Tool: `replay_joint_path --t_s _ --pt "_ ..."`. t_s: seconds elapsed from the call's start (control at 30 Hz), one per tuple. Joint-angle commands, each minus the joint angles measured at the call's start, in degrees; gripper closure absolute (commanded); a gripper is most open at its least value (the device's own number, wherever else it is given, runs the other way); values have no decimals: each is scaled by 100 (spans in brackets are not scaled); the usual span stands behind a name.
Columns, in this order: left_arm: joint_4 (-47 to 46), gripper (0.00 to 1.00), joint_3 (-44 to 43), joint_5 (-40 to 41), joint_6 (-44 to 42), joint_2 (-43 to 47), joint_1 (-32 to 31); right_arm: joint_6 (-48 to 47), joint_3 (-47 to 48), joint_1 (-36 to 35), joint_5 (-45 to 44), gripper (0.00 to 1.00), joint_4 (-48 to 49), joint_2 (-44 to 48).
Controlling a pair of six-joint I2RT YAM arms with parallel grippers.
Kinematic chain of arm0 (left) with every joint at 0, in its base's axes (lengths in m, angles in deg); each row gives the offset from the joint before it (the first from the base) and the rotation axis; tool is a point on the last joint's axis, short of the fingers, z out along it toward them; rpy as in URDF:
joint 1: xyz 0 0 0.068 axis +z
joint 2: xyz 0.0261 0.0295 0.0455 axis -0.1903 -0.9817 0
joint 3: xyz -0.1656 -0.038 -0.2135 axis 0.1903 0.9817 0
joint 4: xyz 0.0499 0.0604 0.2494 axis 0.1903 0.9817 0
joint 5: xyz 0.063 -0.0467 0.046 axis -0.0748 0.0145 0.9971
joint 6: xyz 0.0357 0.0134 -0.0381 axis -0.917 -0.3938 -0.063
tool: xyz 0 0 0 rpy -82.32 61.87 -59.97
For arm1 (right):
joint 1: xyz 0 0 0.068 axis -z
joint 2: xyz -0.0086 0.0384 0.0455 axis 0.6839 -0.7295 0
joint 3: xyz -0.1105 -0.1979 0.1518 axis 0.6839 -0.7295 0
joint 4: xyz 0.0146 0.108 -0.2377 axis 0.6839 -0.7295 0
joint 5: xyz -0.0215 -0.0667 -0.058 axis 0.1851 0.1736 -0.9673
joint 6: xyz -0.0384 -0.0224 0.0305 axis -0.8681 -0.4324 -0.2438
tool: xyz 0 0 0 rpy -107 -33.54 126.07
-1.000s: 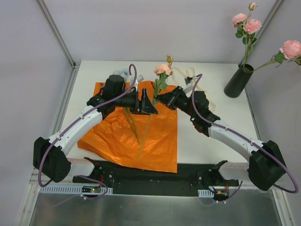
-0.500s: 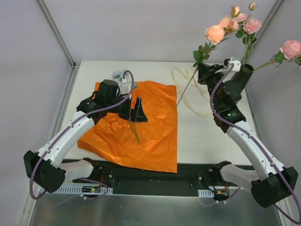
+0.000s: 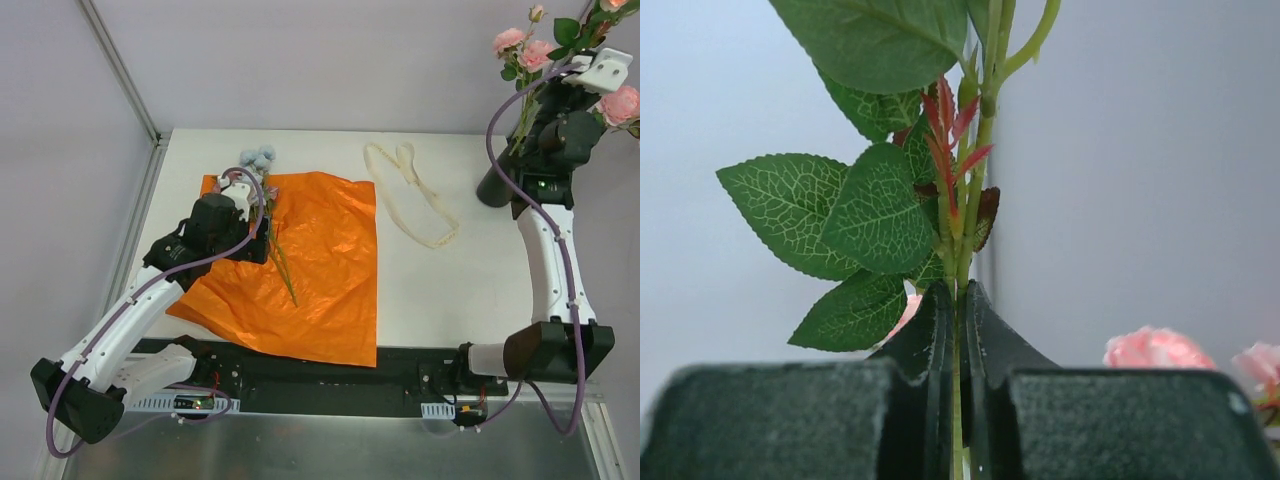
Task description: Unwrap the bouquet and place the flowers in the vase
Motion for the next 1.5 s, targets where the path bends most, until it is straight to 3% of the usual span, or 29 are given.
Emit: replay_joint_path --t_s 0.0,0.4,0.93,1.2,1.47 --pt "-172 1 22 484 -142 53 34 -622 586 350 -54 100 398 -431" --pt "-172 1 40 791 -169 158 34 -359 639 825 957 100 925 -1196" --pt "-164 1 110 1037 -213 370 34 -165 1869 861 1221 100 319 -1829" --pt "-164 1 137 1222 -213 466 34 -244 1220 861 895 100 460 -1856" --pt "-164 1 145 1459 -160 572 34 256 639 966 781 100 -66 -2005"
